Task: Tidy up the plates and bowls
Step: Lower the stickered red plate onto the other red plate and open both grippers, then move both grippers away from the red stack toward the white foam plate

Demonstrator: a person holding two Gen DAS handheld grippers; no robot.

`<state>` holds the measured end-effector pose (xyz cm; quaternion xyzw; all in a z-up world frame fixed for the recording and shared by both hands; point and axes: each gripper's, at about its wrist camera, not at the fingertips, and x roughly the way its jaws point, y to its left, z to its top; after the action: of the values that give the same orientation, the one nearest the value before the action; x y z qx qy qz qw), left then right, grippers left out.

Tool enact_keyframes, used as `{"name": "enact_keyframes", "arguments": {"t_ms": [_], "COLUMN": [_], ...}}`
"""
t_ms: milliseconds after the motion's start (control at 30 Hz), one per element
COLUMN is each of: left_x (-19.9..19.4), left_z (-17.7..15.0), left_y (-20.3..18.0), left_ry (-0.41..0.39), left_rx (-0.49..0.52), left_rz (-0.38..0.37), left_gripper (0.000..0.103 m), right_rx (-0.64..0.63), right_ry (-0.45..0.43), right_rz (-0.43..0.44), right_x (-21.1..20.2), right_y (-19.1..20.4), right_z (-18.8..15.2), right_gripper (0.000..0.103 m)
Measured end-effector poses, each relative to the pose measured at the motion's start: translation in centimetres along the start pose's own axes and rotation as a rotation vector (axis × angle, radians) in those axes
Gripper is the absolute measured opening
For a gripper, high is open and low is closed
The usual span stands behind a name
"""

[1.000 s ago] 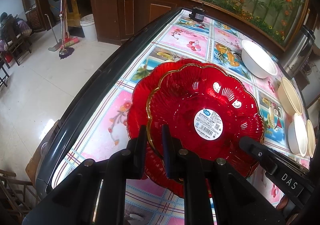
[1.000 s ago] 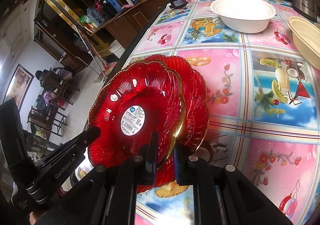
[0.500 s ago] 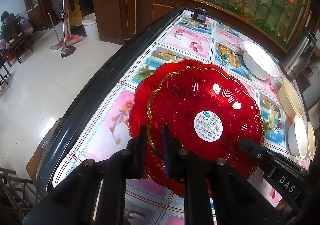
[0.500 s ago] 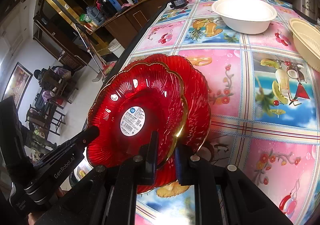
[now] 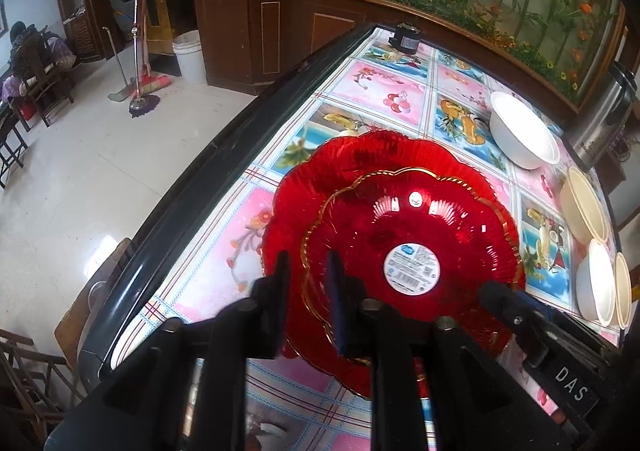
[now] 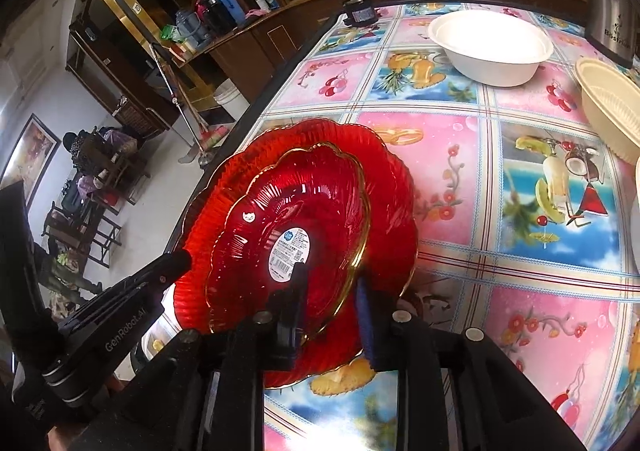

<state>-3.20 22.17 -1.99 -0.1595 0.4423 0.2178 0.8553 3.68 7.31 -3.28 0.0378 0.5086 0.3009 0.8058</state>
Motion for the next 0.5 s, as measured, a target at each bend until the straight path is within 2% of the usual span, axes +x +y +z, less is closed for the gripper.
{"name": "enact_keyframes", "arguments": {"t_ms": [33, 67, 100, 167, 267, 500], "left_x": [-0.1, -0.3, -0.5, -1.1, -1.5, -2.4], "left_z": [0.0, 0.0, 0.1, 0.1, 0.4, 0.4], "left_y": [0.0, 0.0, 0.0, 0.0, 0.2, -0.3], "left_ry": [-0.003, -0.013, -0.025, -0.06, -0.06, -0.064], "left_rx": [-0.003, -0.008, -0.012, -0.022, -0.041, -0.079], "left_rz": [-0.004, -0.008, -0.012, -0.016, -0.048, -0.115], "left_gripper": [0.04, 0.058, 0.068, 0.069, 0.069, 0.071], "right_rx": [0.001, 0.0, -0.001, -0.007, -0.03, -0.018], "right_ry": [0.002, 0.001, -0.002, -0.016, -0.041, -0.088], "right_rz": [-0.001, -0.002, 0.001, 0.001, -0.012, 0.014], "right_x": [0.0, -0.1, -0.2, -0.6, -1.5, -3.9], "right_y": [0.0, -0.1, 0.0, 0.1, 0.6, 0.3], "right_z": [0.0, 0.0, 0.0, 0.0, 0.0, -0.3], "right_gripper": [0.035, 0.04, 0.041, 0.053, 0.067, 0.07]}}
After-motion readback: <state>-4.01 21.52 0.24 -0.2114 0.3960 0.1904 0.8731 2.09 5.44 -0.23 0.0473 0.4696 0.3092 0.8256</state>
